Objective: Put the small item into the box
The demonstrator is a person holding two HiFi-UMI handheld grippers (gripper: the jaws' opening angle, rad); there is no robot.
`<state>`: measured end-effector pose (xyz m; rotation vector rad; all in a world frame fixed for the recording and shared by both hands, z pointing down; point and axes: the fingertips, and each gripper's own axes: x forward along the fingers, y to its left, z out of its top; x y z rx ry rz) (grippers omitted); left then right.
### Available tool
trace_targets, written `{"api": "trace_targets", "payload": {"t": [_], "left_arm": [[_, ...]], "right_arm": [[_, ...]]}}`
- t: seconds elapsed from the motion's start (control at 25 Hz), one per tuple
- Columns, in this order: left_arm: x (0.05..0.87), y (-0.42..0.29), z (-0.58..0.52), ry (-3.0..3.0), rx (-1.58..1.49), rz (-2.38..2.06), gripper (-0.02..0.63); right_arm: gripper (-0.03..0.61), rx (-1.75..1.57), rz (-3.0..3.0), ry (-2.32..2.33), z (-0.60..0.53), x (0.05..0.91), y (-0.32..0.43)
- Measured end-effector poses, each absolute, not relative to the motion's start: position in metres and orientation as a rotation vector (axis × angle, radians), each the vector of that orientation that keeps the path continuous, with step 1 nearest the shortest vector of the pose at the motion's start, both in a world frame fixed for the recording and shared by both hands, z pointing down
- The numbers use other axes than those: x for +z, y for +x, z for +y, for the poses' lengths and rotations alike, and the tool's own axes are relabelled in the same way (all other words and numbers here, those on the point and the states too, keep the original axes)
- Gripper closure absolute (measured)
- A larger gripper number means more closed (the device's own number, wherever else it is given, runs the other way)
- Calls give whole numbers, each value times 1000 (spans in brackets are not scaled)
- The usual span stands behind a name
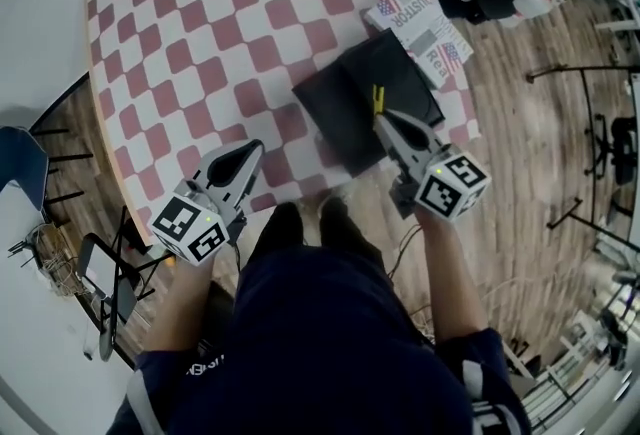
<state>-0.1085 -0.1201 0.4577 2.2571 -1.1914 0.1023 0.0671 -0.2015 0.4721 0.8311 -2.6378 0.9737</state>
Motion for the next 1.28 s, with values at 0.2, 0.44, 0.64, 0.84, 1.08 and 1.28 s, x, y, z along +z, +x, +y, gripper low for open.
{"api": "trace_targets", "payload": {"t": [0.2, 0.44, 0.64, 0.84, 1.08, 1.28], "left_arm": [[463, -113, -129, 2220, 90, -1236, 581], [472, -117, -135, 2188, 81, -1266, 581], [487, -124, -137, 2158, 81, -1275, 581], [495, -134, -136, 2131, 72, -1286, 581], [502, -142, -134, 2113, 62, -1290, 581], [506, -149, -133, 2103, 51, -1292, 581]], "right_arm": [[546, 973, -2583, 723, -213, 503, 47], [546, 958, -2486, 645, -219, 545, 31], [546, 963, -2395, 599, -217, 579, 19], [546, 949, -2293, 550, -207, 609, 5], [546, 915, -2173, 520, -197, 643, -5], [546, 899, -2116, 517, -194, 658, -7]]}}
